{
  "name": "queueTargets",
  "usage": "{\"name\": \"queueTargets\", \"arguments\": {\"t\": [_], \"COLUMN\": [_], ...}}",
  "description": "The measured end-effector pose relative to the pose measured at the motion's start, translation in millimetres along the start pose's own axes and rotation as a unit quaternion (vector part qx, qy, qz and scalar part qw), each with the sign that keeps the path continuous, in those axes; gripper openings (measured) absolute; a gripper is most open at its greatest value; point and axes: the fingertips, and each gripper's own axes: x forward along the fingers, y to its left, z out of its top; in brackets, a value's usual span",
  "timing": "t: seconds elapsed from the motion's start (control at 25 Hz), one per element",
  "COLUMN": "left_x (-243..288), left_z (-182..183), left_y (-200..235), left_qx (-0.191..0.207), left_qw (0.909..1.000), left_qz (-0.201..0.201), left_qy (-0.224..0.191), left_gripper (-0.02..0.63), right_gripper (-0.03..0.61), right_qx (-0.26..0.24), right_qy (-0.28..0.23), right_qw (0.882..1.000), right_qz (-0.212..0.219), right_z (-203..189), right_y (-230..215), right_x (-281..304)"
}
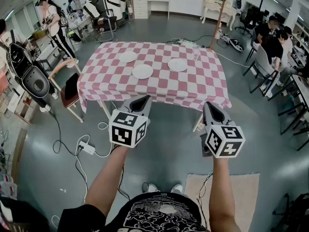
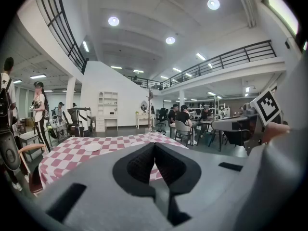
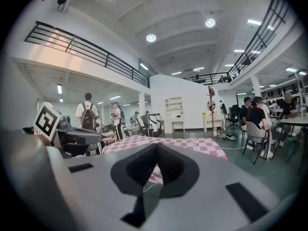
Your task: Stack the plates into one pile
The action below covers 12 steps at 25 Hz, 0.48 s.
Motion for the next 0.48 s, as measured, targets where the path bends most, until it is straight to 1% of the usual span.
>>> {"name": "queueTargets", "arguments": {"t": [0.16, 0.28, 0.48], "left_x": [1.8, 3.4, 7.7], "left_z": [-7.8, -11.0, -12.8], "left_y": [0.0, 1.9, 5.6], "left_qx": [0.001, -0.004, -0.010], "left_qw": [1.0000, 0.9999, 0.9998], "left_qz": [-0.005, -0.011, -0.017], "left_qy": [0.005, 0.006, 0.006], "left_gripper": [0.006, 0.019, 0.044], "right_gripper": [0.005, 0.006, 0.044], "right_qx": [-0.001, -0.001, 0.002], "right_qy": [0.006, 0.012, 0.015], "right_qw": [1.000, 1.000, 1.000], "right_qz": [-0.002, -0.002, 0.000], "right_z": [-6.3, -9.5, -9.7], "right_y": [3.7, 7.0, 7.9], "right_x": [1.8, 4.2, 7.1]}}
